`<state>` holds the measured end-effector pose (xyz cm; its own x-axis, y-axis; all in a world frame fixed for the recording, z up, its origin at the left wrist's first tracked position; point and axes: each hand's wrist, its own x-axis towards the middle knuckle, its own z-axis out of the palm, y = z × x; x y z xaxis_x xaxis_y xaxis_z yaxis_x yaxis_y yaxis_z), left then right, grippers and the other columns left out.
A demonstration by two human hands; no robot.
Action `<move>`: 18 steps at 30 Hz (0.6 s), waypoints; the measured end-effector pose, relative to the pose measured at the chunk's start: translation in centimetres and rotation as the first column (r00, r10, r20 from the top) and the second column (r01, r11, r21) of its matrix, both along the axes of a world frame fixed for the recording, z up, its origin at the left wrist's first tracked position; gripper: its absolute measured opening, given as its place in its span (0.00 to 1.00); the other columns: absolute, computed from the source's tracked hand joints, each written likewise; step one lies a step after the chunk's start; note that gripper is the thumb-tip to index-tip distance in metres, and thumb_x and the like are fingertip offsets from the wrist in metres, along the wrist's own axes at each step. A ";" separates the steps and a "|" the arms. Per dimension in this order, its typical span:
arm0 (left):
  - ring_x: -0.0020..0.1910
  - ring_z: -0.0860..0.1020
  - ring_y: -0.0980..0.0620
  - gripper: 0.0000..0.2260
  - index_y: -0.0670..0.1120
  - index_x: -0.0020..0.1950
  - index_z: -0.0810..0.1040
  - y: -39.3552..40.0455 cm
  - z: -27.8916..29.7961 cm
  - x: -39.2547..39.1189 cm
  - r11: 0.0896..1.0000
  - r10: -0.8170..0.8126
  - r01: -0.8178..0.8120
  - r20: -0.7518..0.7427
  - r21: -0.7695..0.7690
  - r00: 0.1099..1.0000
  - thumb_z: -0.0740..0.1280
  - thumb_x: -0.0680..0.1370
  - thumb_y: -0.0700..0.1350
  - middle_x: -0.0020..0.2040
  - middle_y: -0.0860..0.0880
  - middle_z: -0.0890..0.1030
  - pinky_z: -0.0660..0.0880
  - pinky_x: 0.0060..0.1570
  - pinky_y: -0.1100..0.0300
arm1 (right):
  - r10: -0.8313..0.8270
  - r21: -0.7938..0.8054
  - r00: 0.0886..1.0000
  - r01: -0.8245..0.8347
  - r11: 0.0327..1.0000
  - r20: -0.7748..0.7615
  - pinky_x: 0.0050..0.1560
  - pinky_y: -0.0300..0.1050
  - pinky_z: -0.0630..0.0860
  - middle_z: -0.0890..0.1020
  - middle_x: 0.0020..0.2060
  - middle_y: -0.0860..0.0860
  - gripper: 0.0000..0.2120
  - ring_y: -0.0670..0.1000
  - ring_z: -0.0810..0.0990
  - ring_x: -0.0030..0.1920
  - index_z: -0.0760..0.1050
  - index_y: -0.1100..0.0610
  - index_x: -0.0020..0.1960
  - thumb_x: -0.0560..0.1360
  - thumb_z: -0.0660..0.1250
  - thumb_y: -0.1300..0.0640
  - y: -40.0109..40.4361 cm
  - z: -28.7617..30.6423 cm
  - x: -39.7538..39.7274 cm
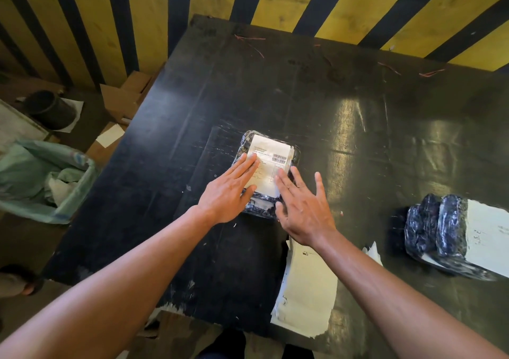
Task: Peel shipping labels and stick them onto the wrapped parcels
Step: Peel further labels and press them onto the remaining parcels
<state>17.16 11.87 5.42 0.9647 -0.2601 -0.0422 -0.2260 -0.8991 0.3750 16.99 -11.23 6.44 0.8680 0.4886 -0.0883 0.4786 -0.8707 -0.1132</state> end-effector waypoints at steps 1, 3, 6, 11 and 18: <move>0.83 0.41 0.60 0.29 0.53 0.86 0.47 -0.1 0.0 0.0 1.000 0.004 -0.004 -0.005 0.001 1.000 0.53 0.88 0.57 0.85 0.58 0.44 0.60 0.71 0.66 | -0.011 0.009 1.000 0.011 1.000 0.005 0.81 0.71 0.41 0.53 0.85 0.49 0.33 0.52 0.47 0.85 0.55 0.54 0.85 0.83 0.46 0.43 -0.2 0.0 -0.2; 0.83 0.40 0.60 0.29 0.52 0.86 0.47 -0.2 -0.1 -0.1 1.000 0.017 -0.017 -0.001 -0.004 1.000 0.53 0.88 0.56 0.85 0.58 0.44 0.58 0.71 0.67 | 0.016 0.031 1.000 -0.016 0.999 -0.001 0.81 0.69 0.41 0.48 0.85 0.51 0.34 0.53 0.43 0.85 0.51 0.56 0.85 0.83 0.48 0.43 0.4 -0.2 -1.0; 0.84 0.42 0.60 0.28 0.51 0.86 0.49 0.0 -0.5 -0.1 1.000 0.014 -0.014 0.018 -0.011 1.000 0.53 0.88 0.56 0.86 0.57 0.46 0.57 0.74 0.67 | 0.136 0.028 0.990 -0.136 0.990 -0.035 0.81 0.69 0.41 0.39 0.85 0.52 0.38 0.52 0.35 0.84 0.41 0.56 0.86 0.83 0.51 0.43 2.3 -1.2 -3.0; 0.84 0.42 0.61 0.28 0.53 0.86 0.47 0.4 -1.0 0.1 1.000 -0.009 0.009 -0.016 0.001 1.000 0.52 0.88 0.56 0.86 0.59 0.46 0.63 0.74 0.63 | 0.104 -0.007 0.993 -0.104 0.995 -0.050 0.81 0.69 0.45 0.38 0.85 0.51 0.37 0.50 0.34 0.84 0.40 0.55 0.85 0.83 0.52 0.45 1.2 -2.2 -4.6; 0.83 0.31 0.48 0.32 0.47 0.85 0.36 -2.0 -1.5 -2.9 0.972 -0.090 0.085 0.014 0.219 0.996 0.46 0.86 0.57 0.85 0.47 0.33 0.35 0.81 0.39 | 0.032 0.098 0.994 -0.023 0.995 -0.100 0.83 0.61 0.39 0.32 0.83 0.49 0.39 0.48 0.31 0.83 0.33 0.55 0.84 0.83 0.53 0.48 1.5 -1.2 -2.0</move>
<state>14.27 9.82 3.93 0.9400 -0.3305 -0.0847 -0.3139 -0.9349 0.1655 14.99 -9.76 5.28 0.8431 0.5227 -0.1261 0.4840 -0.8400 -0.2452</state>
